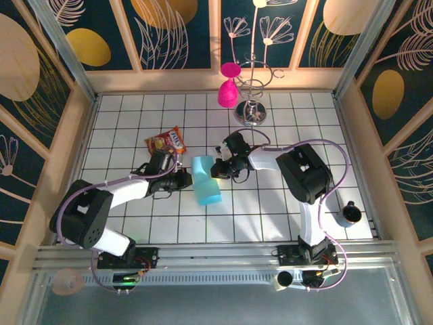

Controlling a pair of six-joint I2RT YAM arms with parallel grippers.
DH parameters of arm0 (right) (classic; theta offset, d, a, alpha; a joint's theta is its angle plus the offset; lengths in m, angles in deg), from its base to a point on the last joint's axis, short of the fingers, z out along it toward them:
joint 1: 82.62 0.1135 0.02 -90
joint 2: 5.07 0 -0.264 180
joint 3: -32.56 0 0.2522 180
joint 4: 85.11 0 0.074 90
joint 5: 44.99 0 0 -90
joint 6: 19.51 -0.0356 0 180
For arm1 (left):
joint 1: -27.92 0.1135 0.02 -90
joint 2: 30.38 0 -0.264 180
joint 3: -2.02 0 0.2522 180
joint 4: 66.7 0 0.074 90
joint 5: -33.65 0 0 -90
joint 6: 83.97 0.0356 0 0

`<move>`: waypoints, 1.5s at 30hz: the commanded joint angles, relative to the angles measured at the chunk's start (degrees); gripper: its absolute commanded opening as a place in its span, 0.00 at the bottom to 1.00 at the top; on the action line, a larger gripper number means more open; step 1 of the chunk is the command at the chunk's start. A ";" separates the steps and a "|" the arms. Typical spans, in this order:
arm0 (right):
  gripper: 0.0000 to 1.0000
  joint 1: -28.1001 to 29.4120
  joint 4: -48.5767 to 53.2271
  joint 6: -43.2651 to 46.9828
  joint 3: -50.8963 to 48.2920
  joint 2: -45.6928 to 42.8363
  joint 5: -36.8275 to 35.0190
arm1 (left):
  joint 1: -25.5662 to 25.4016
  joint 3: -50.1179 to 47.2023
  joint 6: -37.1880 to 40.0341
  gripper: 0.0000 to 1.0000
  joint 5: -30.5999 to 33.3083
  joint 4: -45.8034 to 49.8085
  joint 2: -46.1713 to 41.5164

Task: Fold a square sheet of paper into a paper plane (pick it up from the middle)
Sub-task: First fold the square sheet of paper in half at the center of the table.

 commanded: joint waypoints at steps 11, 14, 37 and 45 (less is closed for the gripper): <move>0.04 -2.09 10.78 0.83 -4.30 7.64 -15.13 | -1.62 2.47 -7.87 0.02 -9.07 -14.29 11.36; 0.03 -2.05 10.99 0.74 -4.35 7.77 -15.31 | -1.54 3.52 -5.12 0.01 -5.85 -8.27 12.58; 0.03 -2.06 12.88 1.50 -4.43 8.16 -19.00 | 6.82 1.79 -0.32 0.04 -3.20 1.92 1.24; 0.03 -1.87 12.45 1.54 -4.31 8.24 -18.47 | 0.51 9.24 -2.31 0.05 -5.55 -2.20 9.13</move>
